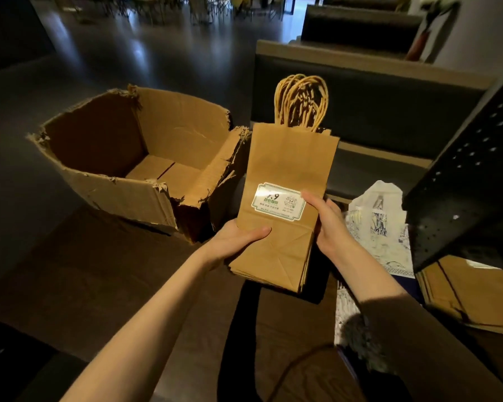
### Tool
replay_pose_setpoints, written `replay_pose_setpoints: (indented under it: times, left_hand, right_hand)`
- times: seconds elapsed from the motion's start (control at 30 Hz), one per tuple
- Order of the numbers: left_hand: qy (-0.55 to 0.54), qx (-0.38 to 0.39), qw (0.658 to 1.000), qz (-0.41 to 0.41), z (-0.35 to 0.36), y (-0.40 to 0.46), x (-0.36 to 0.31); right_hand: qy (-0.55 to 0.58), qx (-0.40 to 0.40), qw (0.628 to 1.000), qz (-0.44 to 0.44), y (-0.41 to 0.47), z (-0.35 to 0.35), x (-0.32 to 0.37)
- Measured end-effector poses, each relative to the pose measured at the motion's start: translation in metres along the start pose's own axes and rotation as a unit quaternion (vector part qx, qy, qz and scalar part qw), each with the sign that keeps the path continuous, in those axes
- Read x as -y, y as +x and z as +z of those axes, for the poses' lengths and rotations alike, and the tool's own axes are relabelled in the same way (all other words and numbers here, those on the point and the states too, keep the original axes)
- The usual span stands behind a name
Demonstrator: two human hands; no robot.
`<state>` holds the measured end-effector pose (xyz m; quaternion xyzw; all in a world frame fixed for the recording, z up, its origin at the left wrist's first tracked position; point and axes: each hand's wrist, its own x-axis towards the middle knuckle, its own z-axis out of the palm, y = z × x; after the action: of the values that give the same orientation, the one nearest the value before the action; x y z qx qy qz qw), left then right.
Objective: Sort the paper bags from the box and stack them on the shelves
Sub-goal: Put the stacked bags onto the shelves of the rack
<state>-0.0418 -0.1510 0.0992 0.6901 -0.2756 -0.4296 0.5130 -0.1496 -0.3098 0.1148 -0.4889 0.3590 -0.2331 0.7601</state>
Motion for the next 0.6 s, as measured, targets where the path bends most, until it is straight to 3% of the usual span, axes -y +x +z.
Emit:
replay_pose_setpoints:
  times: [0.13,0.6]
  left_hand:
    - [0.034,-0.016,0.996,0.085,0.012,-0.016,-0.051]
    - [0.041,0.086,0.934,0.345,0.115,-0.078,-0.201]
  right_hand:
    - [0.003,-0.009,0.997,-0.070,-0.040,-0.001,0.054]
    - [-0.029,-0.083,0.932,-0.351,-0.201,-0.067,0.210]
